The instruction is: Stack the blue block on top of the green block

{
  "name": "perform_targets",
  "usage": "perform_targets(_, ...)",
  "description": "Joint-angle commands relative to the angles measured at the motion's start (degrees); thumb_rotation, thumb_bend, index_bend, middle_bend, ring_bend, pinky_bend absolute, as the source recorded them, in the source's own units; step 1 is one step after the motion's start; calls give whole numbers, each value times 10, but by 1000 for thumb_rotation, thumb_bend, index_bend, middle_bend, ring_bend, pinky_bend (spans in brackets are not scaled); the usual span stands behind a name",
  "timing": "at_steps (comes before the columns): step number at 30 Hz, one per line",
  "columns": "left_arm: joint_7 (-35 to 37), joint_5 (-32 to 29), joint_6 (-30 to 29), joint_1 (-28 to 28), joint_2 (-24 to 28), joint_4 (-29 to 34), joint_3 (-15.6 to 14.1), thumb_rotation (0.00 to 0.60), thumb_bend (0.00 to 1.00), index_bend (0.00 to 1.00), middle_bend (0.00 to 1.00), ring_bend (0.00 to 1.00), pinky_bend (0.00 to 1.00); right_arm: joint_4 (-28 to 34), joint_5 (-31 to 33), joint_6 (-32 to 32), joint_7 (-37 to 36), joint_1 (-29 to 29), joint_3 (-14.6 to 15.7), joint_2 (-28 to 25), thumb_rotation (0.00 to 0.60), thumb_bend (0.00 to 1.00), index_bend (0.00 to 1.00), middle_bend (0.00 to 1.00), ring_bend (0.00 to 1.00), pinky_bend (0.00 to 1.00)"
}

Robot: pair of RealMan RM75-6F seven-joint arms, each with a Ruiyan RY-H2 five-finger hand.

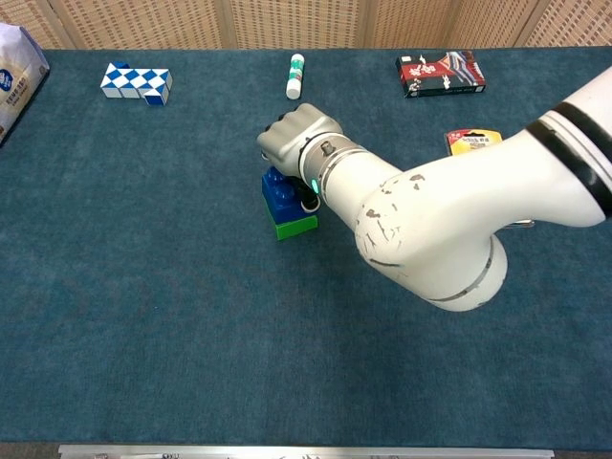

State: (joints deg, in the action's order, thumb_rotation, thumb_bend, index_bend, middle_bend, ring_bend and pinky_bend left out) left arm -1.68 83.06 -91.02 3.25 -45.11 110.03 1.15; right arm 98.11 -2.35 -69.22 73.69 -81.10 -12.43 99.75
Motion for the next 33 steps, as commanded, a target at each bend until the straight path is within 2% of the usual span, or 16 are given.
perform_targets(1,0,-1,1,-1,0,0,1,600,197,255,26,0,88,-1,-3,-4,3,-2,0,2,600,266,499,106,0,82)
perform_targets(25,7,3,-7,6,2,-2,-2,600,198,255,26,0,89,-15,2,-35,72,-24,5,33,600,267,528,111,0,82)
perform_targets(33,5,4,-8,7,2,-2,-2,600,198,255,26,0,89,-19,-22,-48,89,-25,14,40,600,267,530,110,0,82)
